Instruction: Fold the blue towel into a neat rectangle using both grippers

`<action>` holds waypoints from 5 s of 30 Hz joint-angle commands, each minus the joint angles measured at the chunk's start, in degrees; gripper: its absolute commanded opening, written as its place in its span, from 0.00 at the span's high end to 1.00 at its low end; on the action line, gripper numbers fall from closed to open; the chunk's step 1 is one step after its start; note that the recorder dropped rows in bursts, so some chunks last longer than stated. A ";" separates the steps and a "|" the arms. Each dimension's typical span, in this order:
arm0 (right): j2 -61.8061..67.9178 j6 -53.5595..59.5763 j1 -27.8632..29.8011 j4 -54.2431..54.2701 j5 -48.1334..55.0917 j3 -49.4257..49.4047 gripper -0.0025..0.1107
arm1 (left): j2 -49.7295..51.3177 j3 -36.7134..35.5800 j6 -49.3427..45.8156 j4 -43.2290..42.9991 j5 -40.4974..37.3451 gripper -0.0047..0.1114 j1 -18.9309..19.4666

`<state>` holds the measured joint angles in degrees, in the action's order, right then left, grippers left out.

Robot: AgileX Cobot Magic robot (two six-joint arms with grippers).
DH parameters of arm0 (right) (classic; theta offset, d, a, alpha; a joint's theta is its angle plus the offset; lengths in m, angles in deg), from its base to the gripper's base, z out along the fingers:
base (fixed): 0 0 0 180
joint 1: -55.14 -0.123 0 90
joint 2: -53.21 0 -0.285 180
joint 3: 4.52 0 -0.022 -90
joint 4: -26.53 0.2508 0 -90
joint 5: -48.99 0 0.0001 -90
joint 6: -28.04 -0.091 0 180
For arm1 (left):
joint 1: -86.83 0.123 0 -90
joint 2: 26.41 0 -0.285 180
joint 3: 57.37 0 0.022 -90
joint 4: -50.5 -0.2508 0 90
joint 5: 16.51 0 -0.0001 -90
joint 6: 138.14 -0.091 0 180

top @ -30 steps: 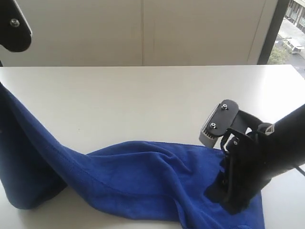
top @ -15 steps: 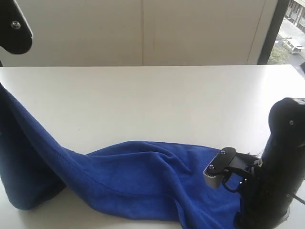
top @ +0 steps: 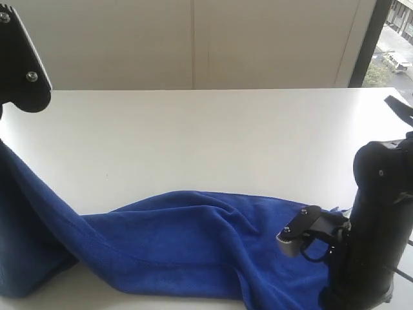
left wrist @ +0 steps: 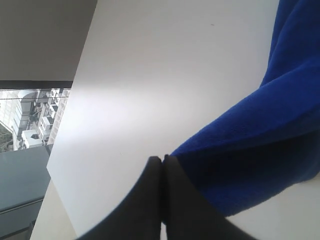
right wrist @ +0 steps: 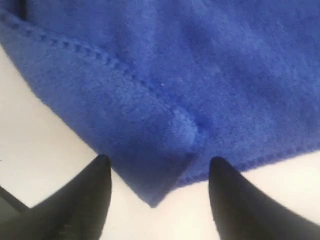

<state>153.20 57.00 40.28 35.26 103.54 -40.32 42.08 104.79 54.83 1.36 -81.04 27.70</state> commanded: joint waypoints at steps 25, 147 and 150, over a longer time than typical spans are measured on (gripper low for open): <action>4.33 1.66 0.10 9.68 2.95 1.72 0.50 | -0.73 -0.24 -0.05 -0.30 -4.01 0.96 -0.25; -43.15 -30.26 0.10 -31.17 15.41 21.30 0.98 | -20.76 -3.37 -6.80 17.14 -5.43 0.96 -0.25; -46.26 -30.26 0.10 -30.92 15.41 21.30 0.98 | -21.30 -3.37 -6.80 17.21 -5.43 0.96 -0.25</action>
<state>109.90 26.07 40.28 4.27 118.66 -19.02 21.56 101.01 48.24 17.51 -81.32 27.66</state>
